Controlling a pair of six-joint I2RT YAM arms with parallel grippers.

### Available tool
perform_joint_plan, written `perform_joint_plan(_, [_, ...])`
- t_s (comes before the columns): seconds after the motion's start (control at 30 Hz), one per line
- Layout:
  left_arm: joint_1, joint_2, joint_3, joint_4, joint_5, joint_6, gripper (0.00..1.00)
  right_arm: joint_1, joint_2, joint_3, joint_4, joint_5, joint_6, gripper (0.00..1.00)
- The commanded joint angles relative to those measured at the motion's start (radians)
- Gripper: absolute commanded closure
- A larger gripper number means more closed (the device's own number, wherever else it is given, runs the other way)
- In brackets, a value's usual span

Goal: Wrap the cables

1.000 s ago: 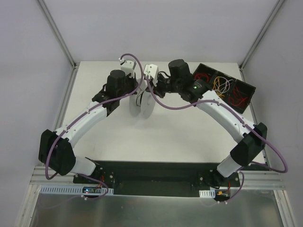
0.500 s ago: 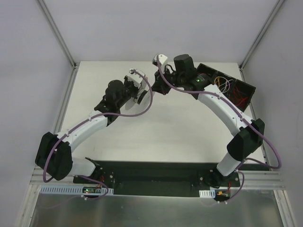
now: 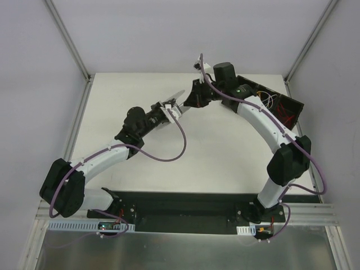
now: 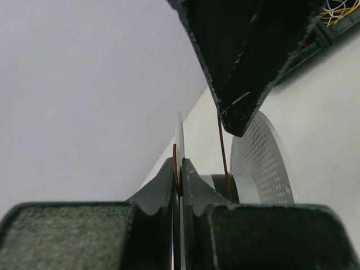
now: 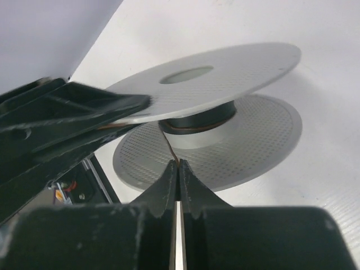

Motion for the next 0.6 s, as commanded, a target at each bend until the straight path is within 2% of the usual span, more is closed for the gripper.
perform_joint_plan(0.0, [0.002,0.012,-0.018,0.153,0.099,0.202,1.00,-0.049,0.011,-0.010,0.134,-0.019,0.153,1.00])
perform_joint_plan(0.17, [0.009,0.126,-0.034,0.295,0.202,0.387,1.00,-0.080,0.085,-0.037,0.350,-0.012,0.292,1.00])
perform_joint_plan(0.3, [0.045,0.253,-0.015,0.398,0.309,0.484,1.00,-0.094,0.164,-0.049,0.499,0.020,0.341,1.00])
perform_joint_plan(0.43, [0.077,0.373,0.054,0.441,0.367,0.518,1.00,-0.126,0.236,-0.072,0.591,0.052,0.387,1.00])
perform_joint_plan(0.57, [0.095,0.457,0.104,0.486,0.394,0.506,1.00,-0.148,0.298,-0.109,0.761,0.089,0.453,1.00])
